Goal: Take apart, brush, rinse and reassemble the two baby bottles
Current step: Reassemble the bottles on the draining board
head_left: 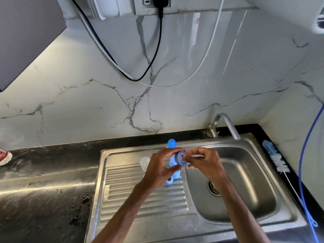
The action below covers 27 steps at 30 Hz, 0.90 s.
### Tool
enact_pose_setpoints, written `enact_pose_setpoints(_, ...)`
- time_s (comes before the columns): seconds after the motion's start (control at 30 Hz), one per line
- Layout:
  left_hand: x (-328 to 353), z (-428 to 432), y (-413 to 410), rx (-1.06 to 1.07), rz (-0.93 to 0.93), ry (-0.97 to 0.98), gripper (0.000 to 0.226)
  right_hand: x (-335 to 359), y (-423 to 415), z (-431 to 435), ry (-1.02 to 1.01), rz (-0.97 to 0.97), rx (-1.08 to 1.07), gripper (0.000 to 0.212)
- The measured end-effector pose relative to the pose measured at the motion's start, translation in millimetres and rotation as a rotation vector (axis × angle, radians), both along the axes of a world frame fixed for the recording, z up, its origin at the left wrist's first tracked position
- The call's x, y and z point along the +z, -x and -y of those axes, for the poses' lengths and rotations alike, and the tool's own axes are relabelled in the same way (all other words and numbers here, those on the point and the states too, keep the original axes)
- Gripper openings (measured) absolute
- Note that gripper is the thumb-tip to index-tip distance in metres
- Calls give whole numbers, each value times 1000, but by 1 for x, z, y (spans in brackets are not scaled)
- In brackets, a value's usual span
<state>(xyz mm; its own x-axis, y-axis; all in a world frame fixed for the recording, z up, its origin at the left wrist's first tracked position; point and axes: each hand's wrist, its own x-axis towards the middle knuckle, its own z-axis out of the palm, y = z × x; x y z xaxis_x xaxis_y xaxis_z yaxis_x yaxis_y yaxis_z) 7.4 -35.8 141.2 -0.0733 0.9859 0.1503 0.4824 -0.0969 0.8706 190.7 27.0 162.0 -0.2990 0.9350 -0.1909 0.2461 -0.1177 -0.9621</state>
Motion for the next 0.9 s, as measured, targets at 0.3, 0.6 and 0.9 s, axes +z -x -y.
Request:
enact_pose_setpoints(0.3, -2, 8, 9, -27, -10, 12, 54, 4, 13, 10, 200, -179, 7, 32)
enact_pose_setpoints(0.6, -5, 9, 0, 214, 267, 177, 27, -2, 16, 13, -38, 110, -51, 19)
enact_pose_setpoints(0.9, -4, 8, -7, 161, 259, 89, 19, 2, 24, 16, -208, 227, -63, 14)
